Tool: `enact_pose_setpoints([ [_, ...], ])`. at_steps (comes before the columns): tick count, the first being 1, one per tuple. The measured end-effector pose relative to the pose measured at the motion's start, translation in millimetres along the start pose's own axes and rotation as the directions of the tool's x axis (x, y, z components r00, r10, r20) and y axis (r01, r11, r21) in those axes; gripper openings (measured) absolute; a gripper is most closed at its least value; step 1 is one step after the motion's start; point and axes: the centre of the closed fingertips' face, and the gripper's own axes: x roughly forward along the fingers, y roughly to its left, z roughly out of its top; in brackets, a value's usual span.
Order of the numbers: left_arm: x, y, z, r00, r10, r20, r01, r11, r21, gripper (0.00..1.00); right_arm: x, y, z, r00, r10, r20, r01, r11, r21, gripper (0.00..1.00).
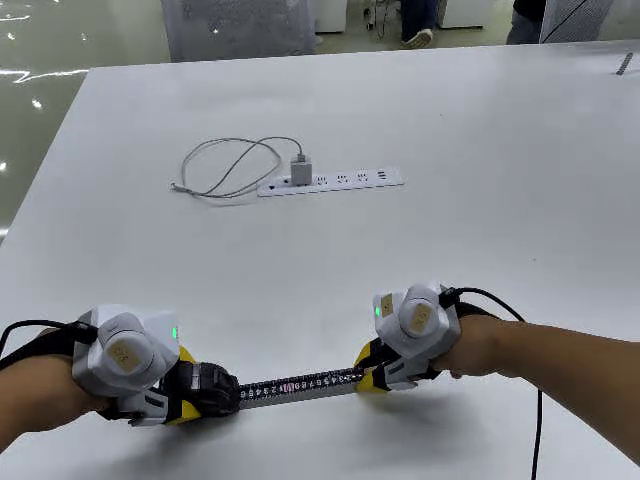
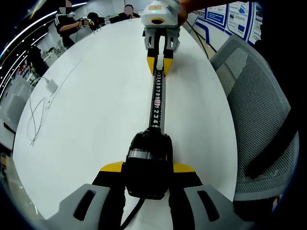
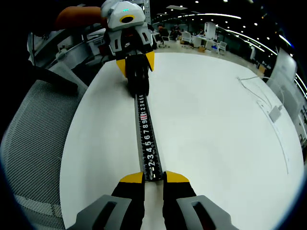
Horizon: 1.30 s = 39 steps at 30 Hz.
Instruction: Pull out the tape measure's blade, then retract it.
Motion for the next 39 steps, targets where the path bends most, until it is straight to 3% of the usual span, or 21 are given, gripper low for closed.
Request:
enact_pose_setpoints([
  [39, -0.2, -0.6, 0.4, 1.0, 0.001, -0.002, -0.001, 1.0, 0.001, 0.29, -9.7, -3.2, -16.0, 0.9999, -0.01, -0.007, 0.01, 1.0, 0.012, 0.09],
])
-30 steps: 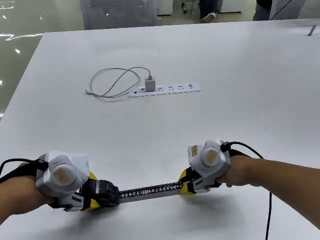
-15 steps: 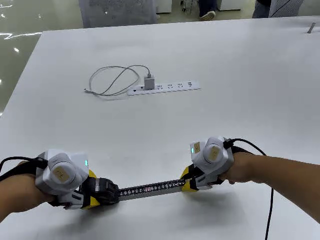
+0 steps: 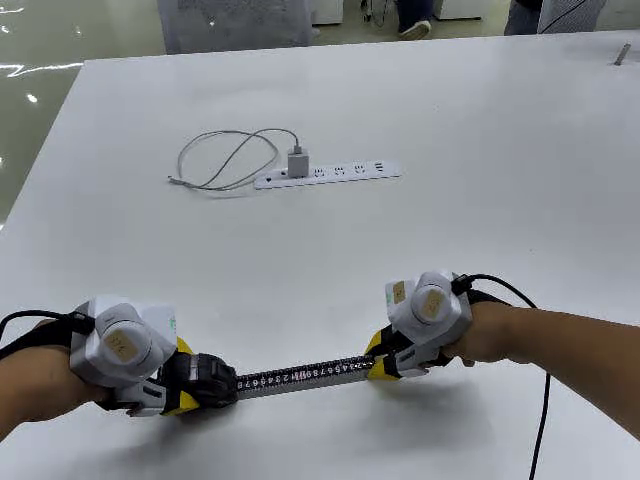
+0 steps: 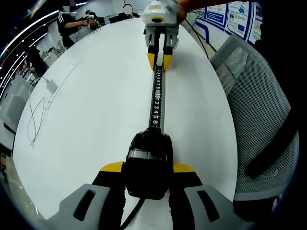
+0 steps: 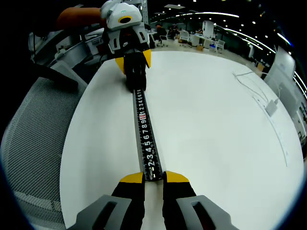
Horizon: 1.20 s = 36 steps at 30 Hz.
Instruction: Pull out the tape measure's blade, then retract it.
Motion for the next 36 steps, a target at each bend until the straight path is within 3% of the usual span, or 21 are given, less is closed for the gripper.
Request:
enact_pose_setpoints([
  [36, 0.4, 0.1, -0.9, 1.0, -0.001, 0.002, 0.001, 1.0, 0.008, 0.29, -8.6, -0.5, -13.0, 0.9999, 0.006, -0.015, -0.006, 1.0, 0.005, 0.09],
])
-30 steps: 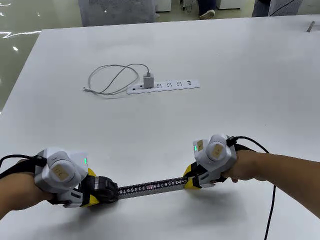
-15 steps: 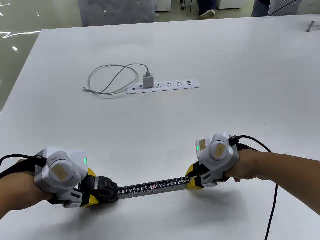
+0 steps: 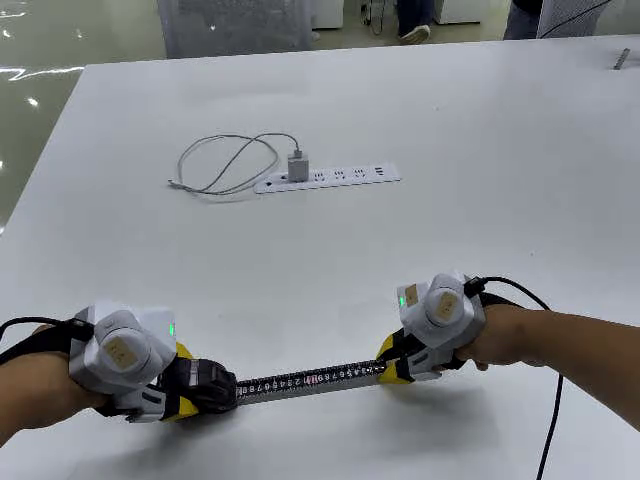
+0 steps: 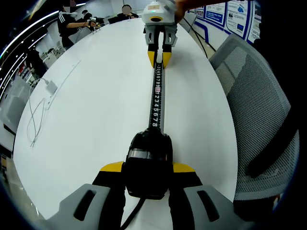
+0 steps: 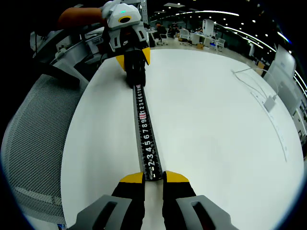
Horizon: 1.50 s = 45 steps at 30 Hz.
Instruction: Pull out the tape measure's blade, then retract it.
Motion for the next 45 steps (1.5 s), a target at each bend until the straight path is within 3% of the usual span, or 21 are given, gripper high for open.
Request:
enact_pose_setpoints([
  [19, 0.1, 0.3, 0.5, 1.0, 0.001, -0.001, -0.001, 1.0, 0.001, 0.29, -4.1, -1.1, -6.4, 0.9994, -0.006, -0.033, 0.006, 1.0, -0.008, 0.08],
  [45, 0.4, 0.1, 0.6, 1.0, 0.003, 0.0, -0.003, 1.0, -0.001, 0.29, -9.4, -2.0, -14.5, 0.9992, -0.011, -0.037, 0.011, 1.0, 0.007, 0.08],
])
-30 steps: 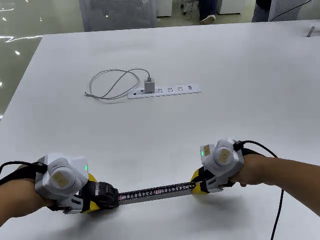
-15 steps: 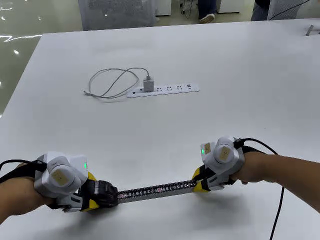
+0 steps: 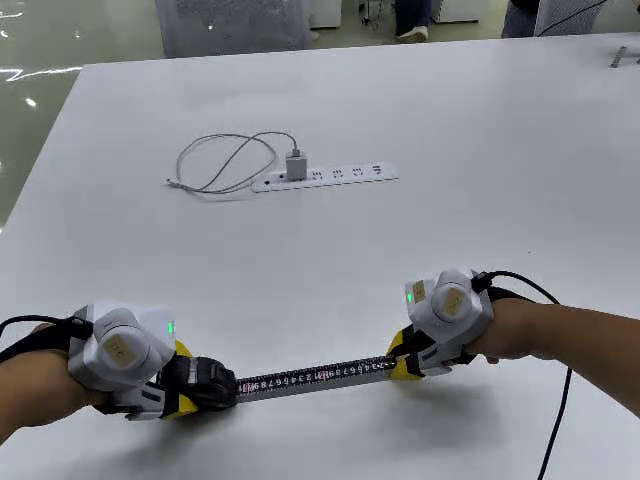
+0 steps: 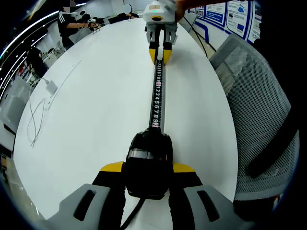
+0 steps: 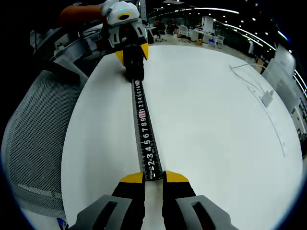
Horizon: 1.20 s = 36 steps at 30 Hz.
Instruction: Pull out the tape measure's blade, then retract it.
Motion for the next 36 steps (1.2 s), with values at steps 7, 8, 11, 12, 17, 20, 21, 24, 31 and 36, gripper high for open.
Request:
enact_pose_setpoints([
  [7, -0.2, -0.2, 0.3, 1.0, 0.001, 0.0, -0.001, 1.0, -0.001, 0.29, -1.4, -0.7, -1.9, 1.0, 0.001, 0.004, -0.001, 1.0, 0.011, 0.09],
  [8, -0.1, -0.2, 0.4, 1.0, 0.001, 0.001, -0.001, 1.0, -0.002, 0.29, -1.5, -0.7, -2.1, 1.0, 0.001, 0.004, -0.001, 1.0, 0.012, 0.09],
  [11, -0.1, -0.2, 0.5, 1.0, 0.002, 0.002, -0.002, 1.0, -0.002, 0.29, -1.9, -1.0, -2.9, 1.0, 0.002, 0.004, -0.002, 1.0, 0.011, 0.08],
  [12, -0.2, -0.2, 0.4, 1.0, 0.002, 0.002, -0.002, 1.0, -0.002, 0.29, -2.1, -1.1, -3.2, 1.0, 0.003, 0.003, -0.003, 1.0, 0.011, 0.08],
  [17, -0.2, -0.1, 0.4, 1.0, 0.0, 0.002, 0.0, 1.0, -0.004, 0.29, -2.9, -1.0, -4.1, 1.0, 0.002, 0.0, -0.002, 1.0, 0.011, 0.08],
  [20, -0.3, -0.2, 0.5, 1.0, -0.001, -0.001, 0.001, 1.0, -0.002, 0.29, -3.7, -1.4, -5.4, 1.0, 0.002, 0.001, -0.002, 1.0, 0.014, 0.09],
  [21, -0.3, -0.2, 0.4, 1.0, -0.001, -0.001, 0.001, 1.0, -0.002, 0.29, -3.9, -1.5, -5.7, 1.0, 0.001, 0.001, -0.001, 1.0, 0.016, 0.09],
  [24, -0.4, -0.1, 0.3, 1.0, -0.001, 0.0, 0.001, 1.0, -0.002, 0.29, -4.3, -1.7, -6.2, 1.0, 0.0, 0.0, 0.0, 1.0, 0.017, 0.09],
  [31, -0.3, -0.2, 0.1, 1.0, -0.001, -0.001, 0.001, 1.0, -0.002, 0.29, -5.7, -2.2, -8.4, 1.0, -0.003, -0.001, 0.003, 1.0, 0.018, 0.09],
  [36, -0.3, 0.0, 0.0, 1.0, -0.001, -0.001, 0.001, 1.0, -0.001, 0.29, -6.4, -2.6, -9.6, 1.0, -0.003, -0.002, 0.003, 1.0, 0.022, 0.09],
])
